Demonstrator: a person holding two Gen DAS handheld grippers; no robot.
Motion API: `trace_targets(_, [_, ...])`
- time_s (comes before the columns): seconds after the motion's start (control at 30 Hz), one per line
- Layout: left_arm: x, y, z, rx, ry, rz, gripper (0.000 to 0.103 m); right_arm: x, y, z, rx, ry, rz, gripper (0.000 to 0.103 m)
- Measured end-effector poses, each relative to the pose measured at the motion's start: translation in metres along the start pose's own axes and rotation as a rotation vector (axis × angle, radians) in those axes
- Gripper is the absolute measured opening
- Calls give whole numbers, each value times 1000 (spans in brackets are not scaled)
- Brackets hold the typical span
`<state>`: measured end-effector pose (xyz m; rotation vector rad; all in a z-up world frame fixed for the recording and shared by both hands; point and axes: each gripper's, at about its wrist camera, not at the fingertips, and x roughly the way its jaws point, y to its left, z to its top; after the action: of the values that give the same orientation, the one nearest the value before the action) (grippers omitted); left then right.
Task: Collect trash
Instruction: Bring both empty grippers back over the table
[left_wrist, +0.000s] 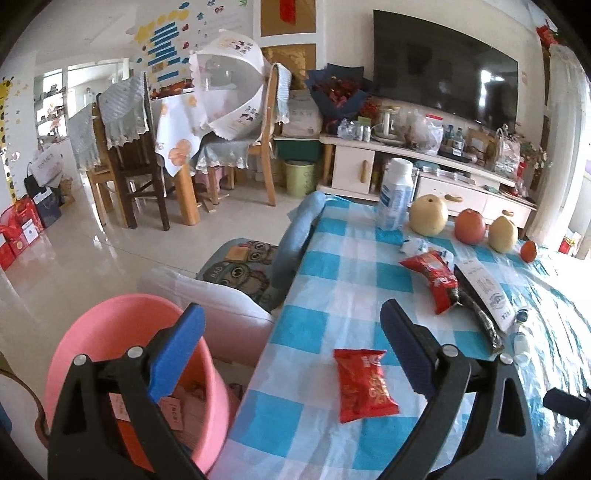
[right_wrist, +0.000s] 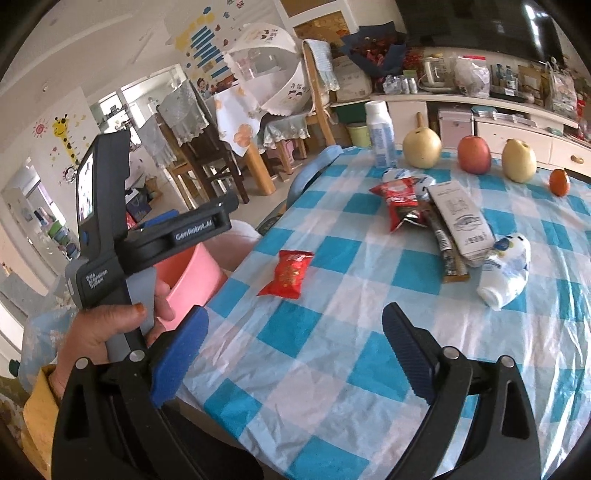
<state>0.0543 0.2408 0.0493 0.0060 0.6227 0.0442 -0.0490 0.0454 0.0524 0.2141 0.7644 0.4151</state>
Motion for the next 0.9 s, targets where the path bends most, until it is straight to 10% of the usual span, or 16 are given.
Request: trace_targets(0.9, [17, -81, -6, 38, 49, -92, 96, -61, -125, 25, 168, -120, -122, 95])
